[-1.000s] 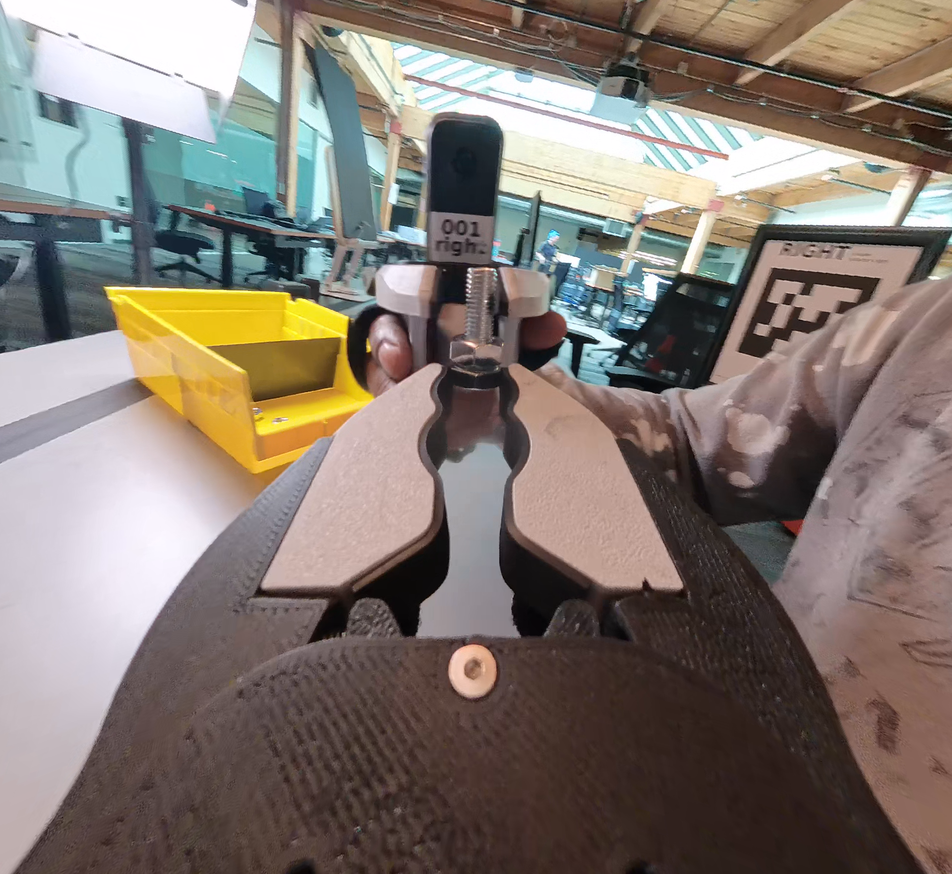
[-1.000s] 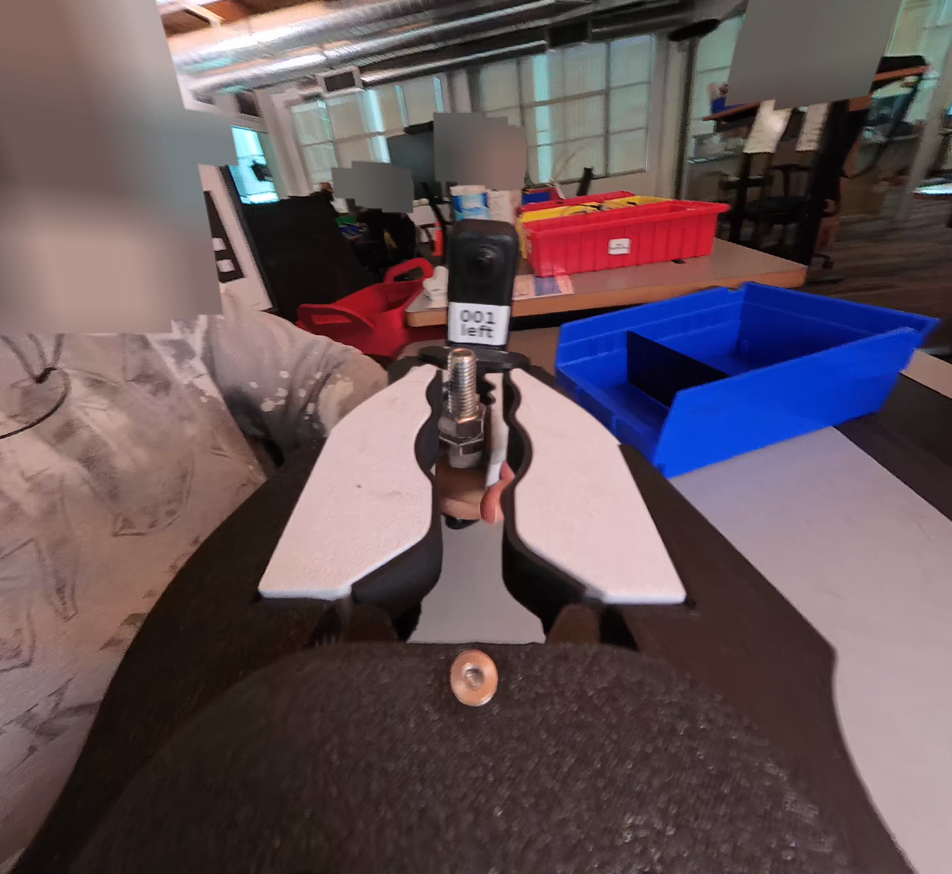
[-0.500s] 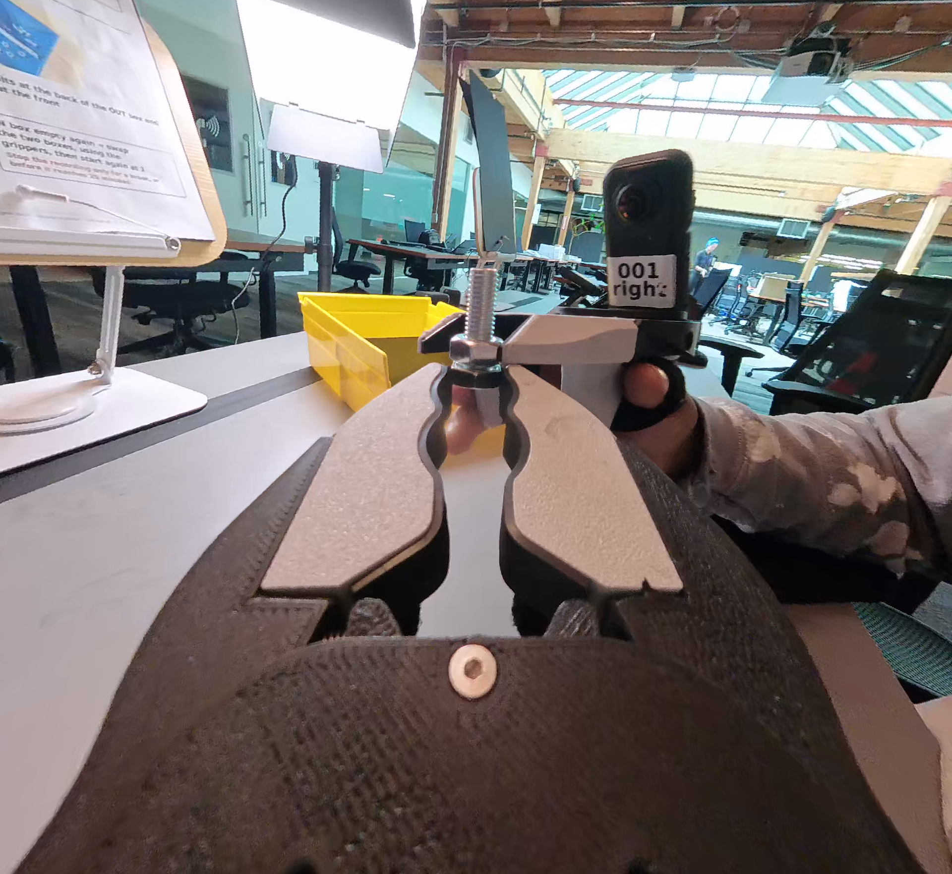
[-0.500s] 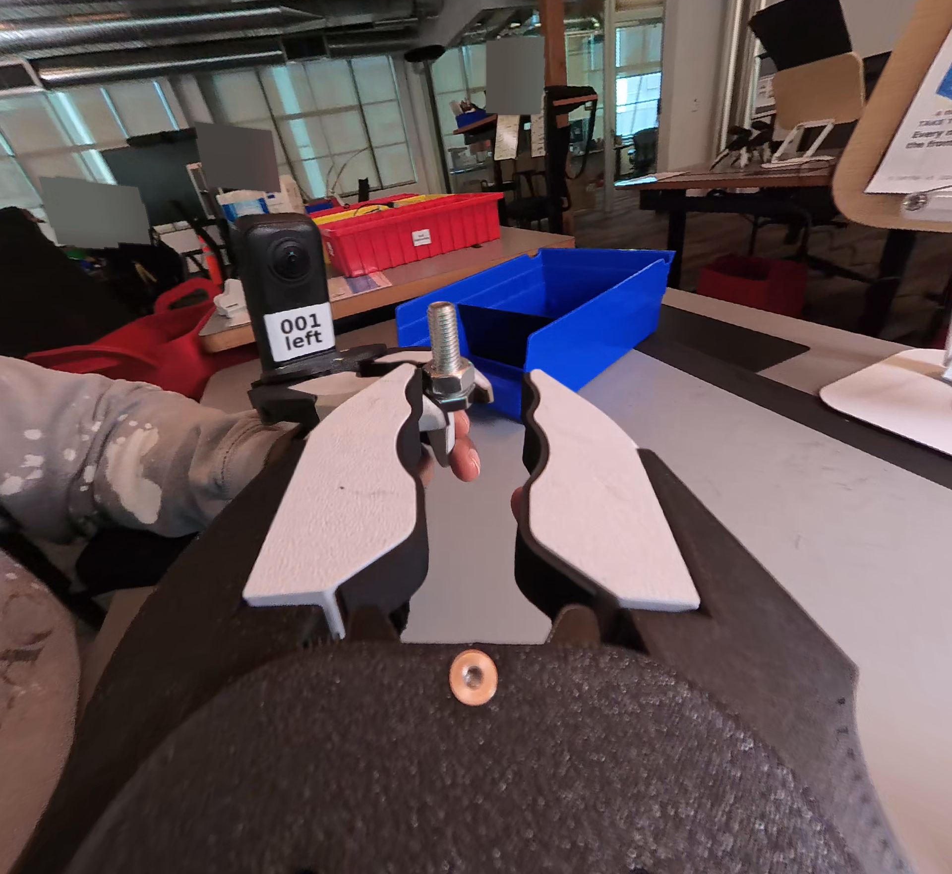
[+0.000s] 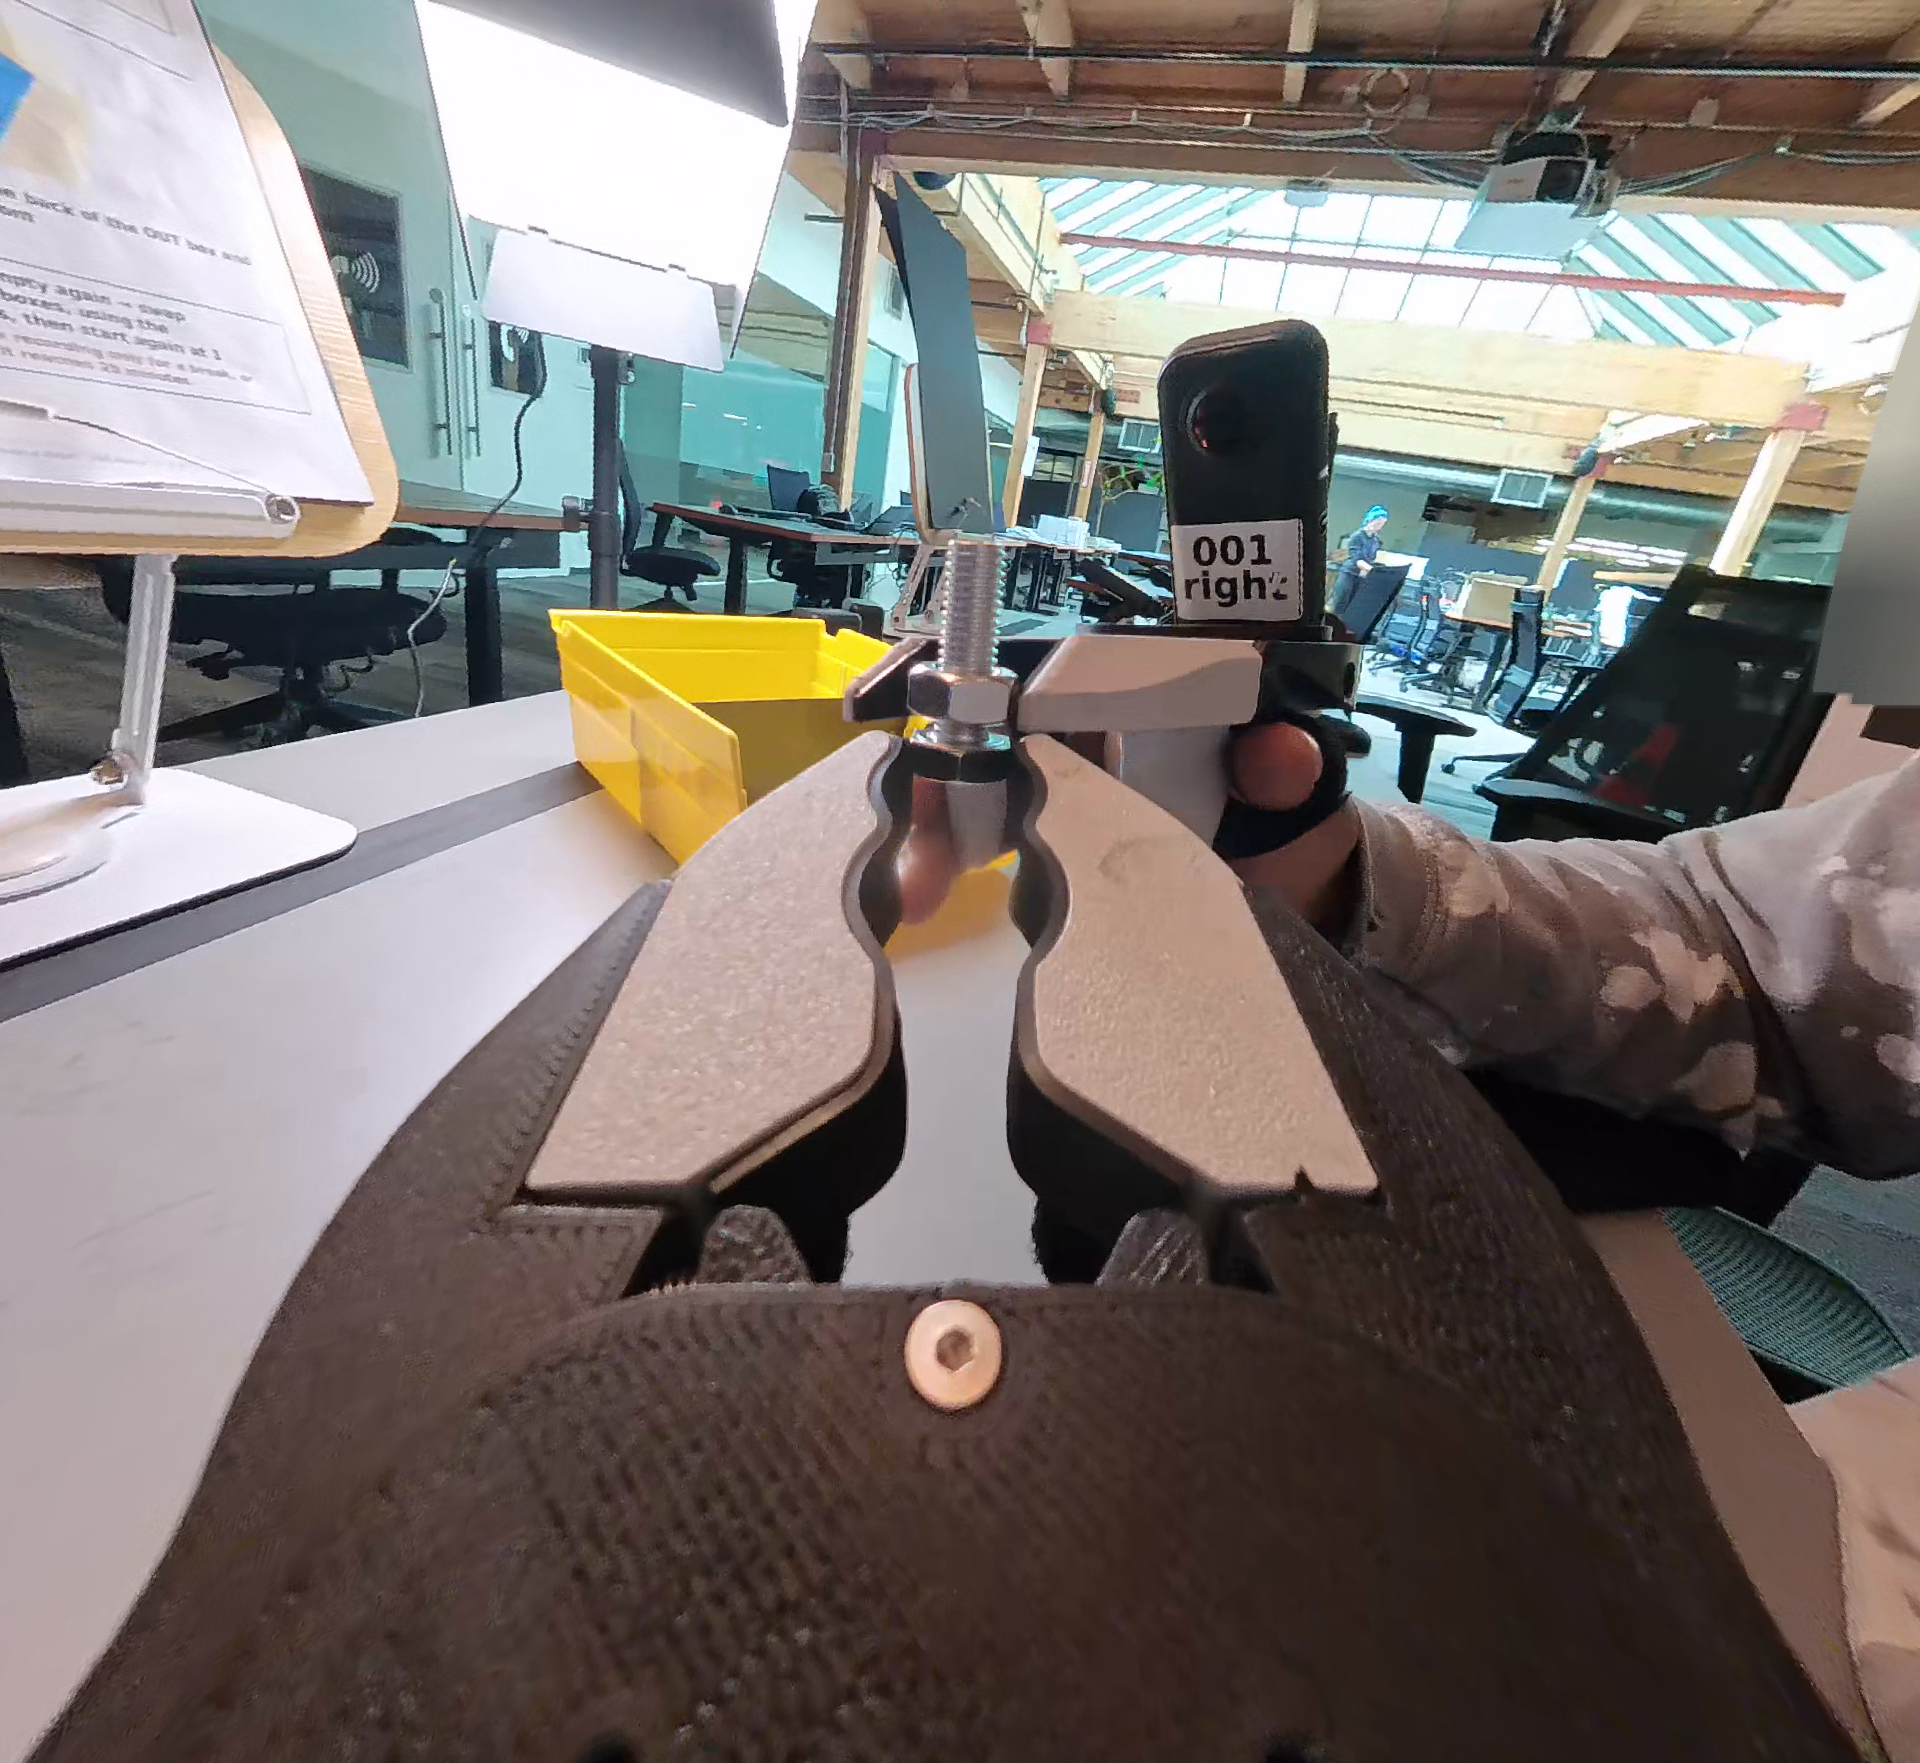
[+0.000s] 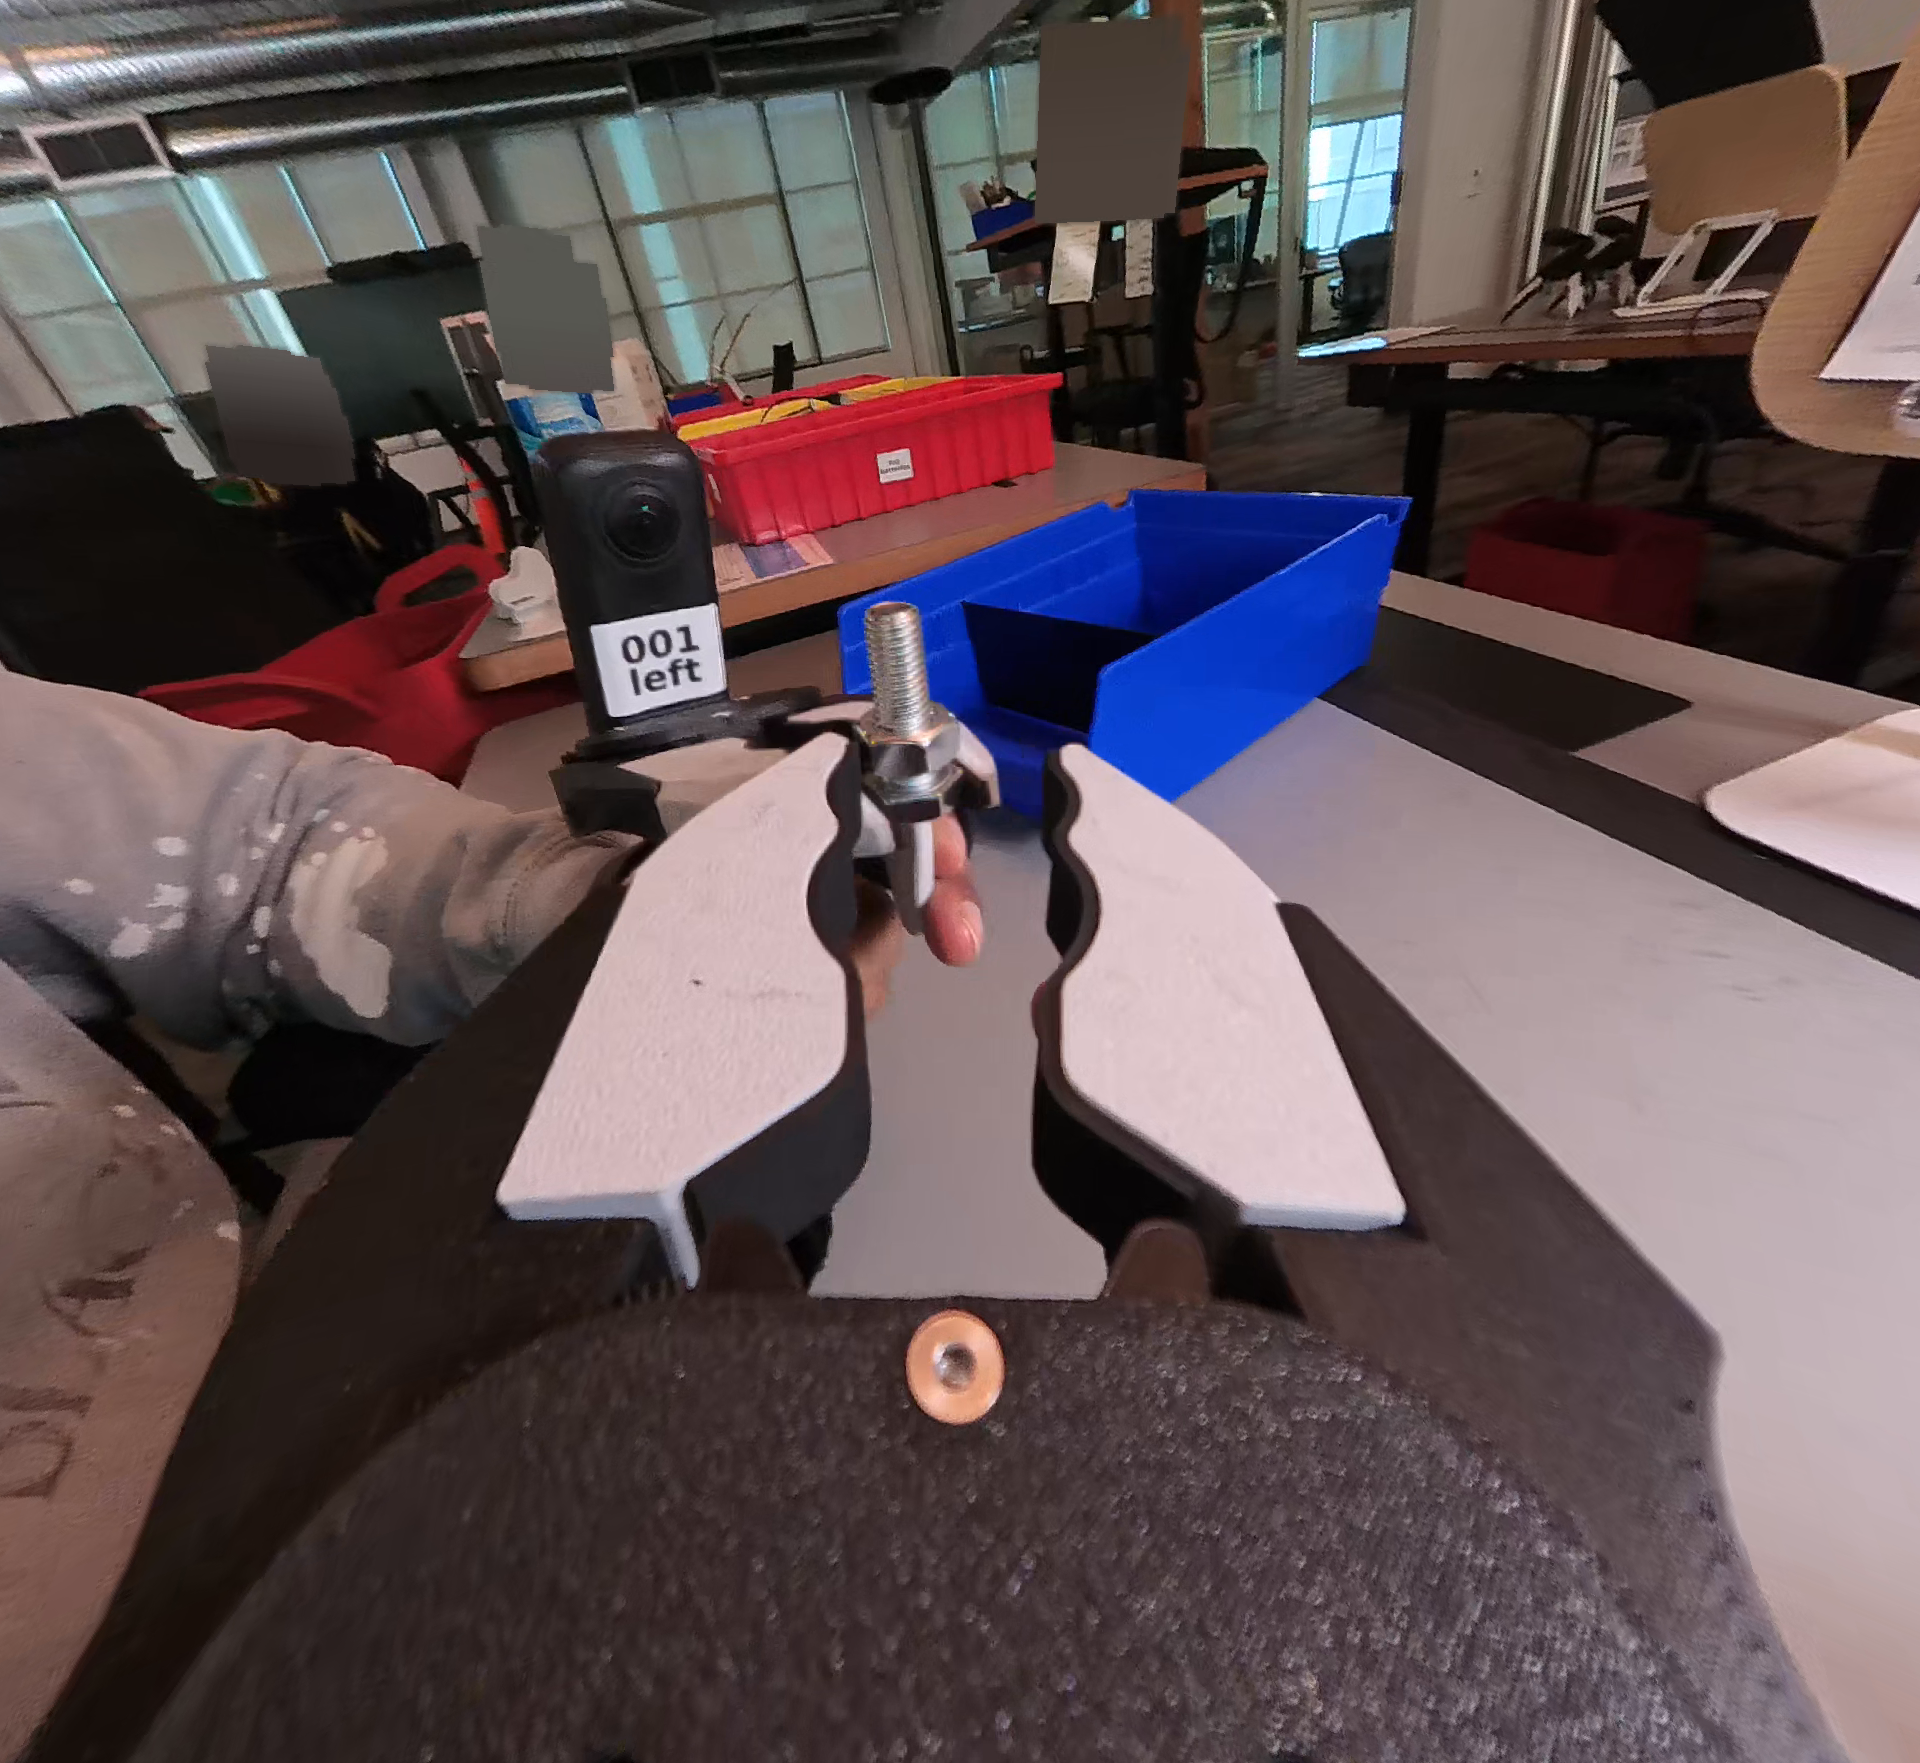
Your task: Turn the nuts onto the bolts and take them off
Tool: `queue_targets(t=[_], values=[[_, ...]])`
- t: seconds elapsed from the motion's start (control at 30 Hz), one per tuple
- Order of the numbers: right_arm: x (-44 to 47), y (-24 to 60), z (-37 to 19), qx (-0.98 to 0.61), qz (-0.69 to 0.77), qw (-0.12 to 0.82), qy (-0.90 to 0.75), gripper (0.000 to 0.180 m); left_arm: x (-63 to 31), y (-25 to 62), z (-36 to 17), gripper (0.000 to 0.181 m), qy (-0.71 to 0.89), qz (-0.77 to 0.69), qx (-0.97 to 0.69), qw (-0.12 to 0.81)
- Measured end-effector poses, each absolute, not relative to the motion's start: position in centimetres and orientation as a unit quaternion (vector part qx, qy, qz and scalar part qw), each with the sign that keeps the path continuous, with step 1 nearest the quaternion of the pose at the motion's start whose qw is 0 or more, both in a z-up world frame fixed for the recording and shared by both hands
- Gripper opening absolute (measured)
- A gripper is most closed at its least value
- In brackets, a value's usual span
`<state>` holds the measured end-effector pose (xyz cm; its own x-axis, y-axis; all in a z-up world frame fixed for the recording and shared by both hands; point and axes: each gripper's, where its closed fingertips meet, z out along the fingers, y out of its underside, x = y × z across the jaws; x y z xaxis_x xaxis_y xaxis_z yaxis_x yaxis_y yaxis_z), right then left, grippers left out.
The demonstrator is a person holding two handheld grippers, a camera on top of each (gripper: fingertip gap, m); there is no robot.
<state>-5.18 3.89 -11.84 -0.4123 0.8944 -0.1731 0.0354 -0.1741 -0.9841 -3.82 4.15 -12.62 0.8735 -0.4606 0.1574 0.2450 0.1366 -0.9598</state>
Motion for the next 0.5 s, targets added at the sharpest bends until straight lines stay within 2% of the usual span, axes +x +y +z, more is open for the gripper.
queue_targets(t=[0.03, 0.1, 0.13, 0.37, 0.43, 0.5], values=[[-5.1, 4.2, -11.9, -0.422, 0.636, 0.339, -0.550, 0.032, -3.9, 4.2, -12.7, 0.018, 0.085, -0.235, -0.616, 0.747], [-5.2, 6.1, -11.9, -0.445, 0.614, 0.377, -0.531, 0.008, -4.4, 3.9, -12.3, 0.018, 0.082, -0.249, -0.603, 0.753], [-5.1, 6.9, -11.8, -0.448, 0.610, 0.394, -0.522, 0.007, -4.5, 3.9, -12.1, 0.018, 0.080, -0.245, -0.604, 0.754], [-5.3, 3.6, -11.4, -0.419, 0.639, 0.351, -0.541, 0.030, -4.5, 4.4, -12.9, 0.018, 0.085, -0.204, -0.622, 0.751], [-5.5, 4.1, -11.6, -0.427, 0.632, 0.356, -0.539, 0.030, -4.5, 4.4, -12.8, 0.018, 0.085, -0.198, -0.624, 0.751], [-5.4, 6.0, -11.6, -0.452, 0.629, 0.369, -0.513, 0.007, -4.8, 4.0, -12.2, 0.018, 0.084, -0.212, -0.611, 0.758]])
